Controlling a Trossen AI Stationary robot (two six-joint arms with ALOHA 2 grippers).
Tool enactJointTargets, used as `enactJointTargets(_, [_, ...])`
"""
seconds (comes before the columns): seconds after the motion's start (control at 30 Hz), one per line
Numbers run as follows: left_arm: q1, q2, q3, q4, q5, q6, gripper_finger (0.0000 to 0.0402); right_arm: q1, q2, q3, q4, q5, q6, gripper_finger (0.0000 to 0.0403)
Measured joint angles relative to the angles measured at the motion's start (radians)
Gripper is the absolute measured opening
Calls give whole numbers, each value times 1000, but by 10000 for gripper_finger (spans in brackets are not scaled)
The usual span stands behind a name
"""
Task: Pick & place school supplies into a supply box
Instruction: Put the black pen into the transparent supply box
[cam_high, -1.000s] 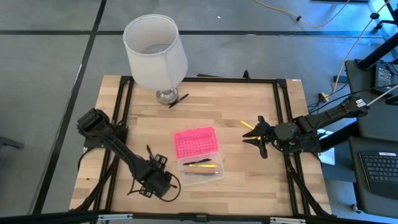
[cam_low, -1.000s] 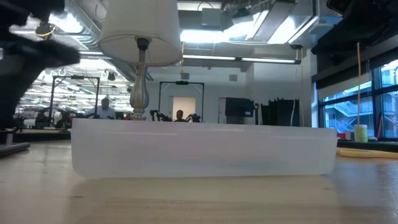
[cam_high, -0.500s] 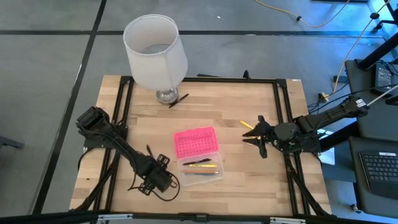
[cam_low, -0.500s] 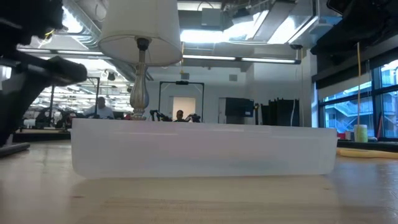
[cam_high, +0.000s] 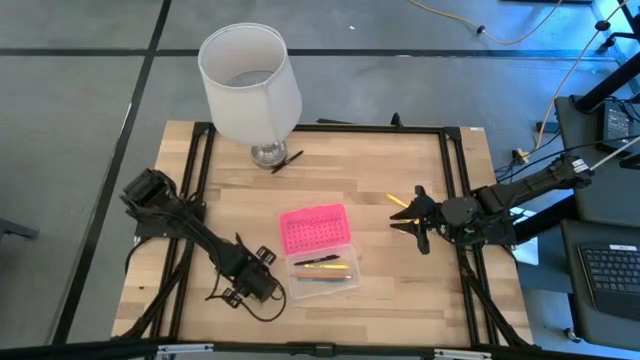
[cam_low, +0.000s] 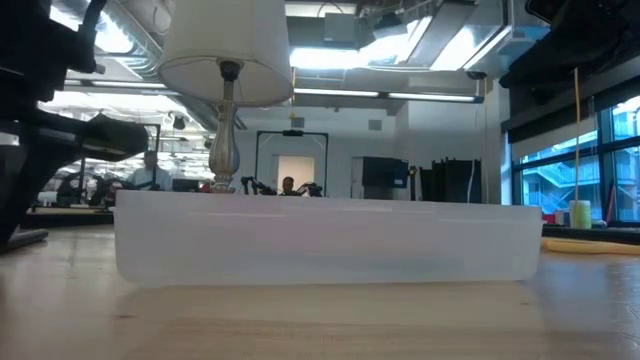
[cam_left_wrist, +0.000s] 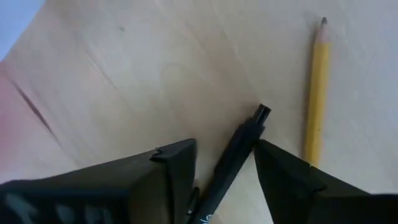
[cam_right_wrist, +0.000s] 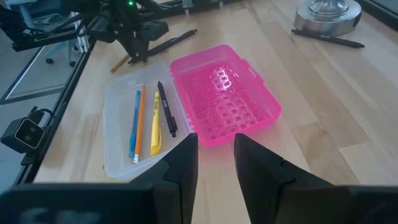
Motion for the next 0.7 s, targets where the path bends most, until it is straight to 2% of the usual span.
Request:
enactJointTargets(0.3, [6,1,-24,32,13,54,107,0,0,0,0,-1,0,108])
enactJointTargets(0.7, [5,4,-9,36,4,49,42,0,0,0,0,-2,-3,108])
